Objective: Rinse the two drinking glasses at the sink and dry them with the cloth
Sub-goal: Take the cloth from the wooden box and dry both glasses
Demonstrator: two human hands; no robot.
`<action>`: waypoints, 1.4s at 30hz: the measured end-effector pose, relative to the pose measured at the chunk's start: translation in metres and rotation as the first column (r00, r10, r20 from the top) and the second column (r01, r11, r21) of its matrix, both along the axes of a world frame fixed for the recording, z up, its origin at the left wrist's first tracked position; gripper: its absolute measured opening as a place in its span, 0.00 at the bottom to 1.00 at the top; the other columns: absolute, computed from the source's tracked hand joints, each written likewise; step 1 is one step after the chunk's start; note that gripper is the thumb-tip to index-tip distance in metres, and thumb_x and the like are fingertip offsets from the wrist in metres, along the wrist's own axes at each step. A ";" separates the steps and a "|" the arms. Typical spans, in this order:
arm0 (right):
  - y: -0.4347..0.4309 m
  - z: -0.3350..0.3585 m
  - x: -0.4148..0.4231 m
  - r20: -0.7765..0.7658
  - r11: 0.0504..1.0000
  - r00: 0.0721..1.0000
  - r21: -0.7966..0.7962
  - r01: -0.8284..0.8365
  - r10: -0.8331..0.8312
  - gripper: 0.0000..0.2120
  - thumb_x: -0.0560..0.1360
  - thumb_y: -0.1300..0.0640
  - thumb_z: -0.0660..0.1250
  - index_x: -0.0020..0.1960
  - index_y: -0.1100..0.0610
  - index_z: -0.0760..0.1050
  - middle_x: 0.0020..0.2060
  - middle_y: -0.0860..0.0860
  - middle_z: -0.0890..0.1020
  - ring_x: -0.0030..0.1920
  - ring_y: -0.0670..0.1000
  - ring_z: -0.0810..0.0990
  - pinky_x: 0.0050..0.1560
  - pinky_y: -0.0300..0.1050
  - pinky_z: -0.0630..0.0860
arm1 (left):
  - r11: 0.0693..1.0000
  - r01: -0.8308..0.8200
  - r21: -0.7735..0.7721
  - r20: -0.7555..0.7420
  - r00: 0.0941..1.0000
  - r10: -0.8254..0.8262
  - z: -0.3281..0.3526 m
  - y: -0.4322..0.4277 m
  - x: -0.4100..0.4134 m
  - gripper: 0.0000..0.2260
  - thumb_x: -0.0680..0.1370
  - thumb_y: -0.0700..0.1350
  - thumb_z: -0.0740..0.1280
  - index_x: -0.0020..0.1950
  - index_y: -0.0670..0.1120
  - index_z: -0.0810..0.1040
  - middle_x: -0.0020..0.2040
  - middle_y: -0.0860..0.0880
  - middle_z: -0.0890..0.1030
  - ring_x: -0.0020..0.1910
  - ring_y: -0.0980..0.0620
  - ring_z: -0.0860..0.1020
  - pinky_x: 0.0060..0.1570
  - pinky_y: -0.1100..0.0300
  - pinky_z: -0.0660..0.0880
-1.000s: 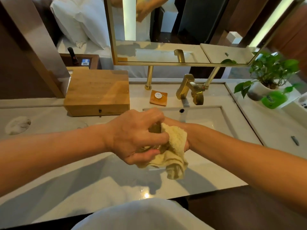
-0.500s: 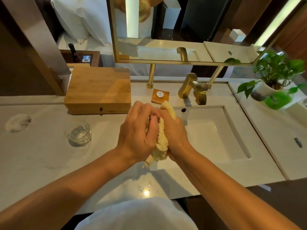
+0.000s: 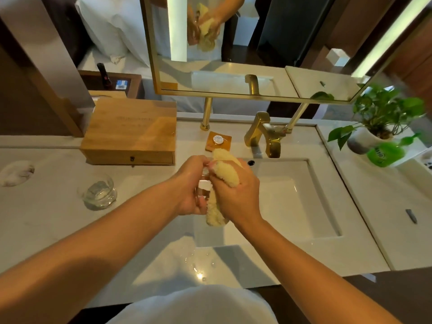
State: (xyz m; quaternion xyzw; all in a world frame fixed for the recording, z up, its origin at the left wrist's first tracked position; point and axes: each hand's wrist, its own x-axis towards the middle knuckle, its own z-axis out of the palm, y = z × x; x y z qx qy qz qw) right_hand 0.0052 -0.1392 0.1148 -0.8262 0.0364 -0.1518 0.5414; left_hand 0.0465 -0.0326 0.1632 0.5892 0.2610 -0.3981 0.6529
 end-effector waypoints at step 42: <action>-0.171 0.028 -0.004 -0.276 0.779 0.739 0.064 -0.623 0.614 0.05 0.76 0.49 0.68 0.44 0.49 0.79 0.38 0.45 0.83 0.41 0.44 0.81 0.45 0.49 0.78 | 0.591 -0.307 0.746 0.595 0.706 -0.384 -0.024 -0.173 -0.106 0.07 0.71 0.46 0.72 0.41 0.47 0.74 0.33 0.57 0.75 0.33 0.61 0.74 0.31 0.65 0.68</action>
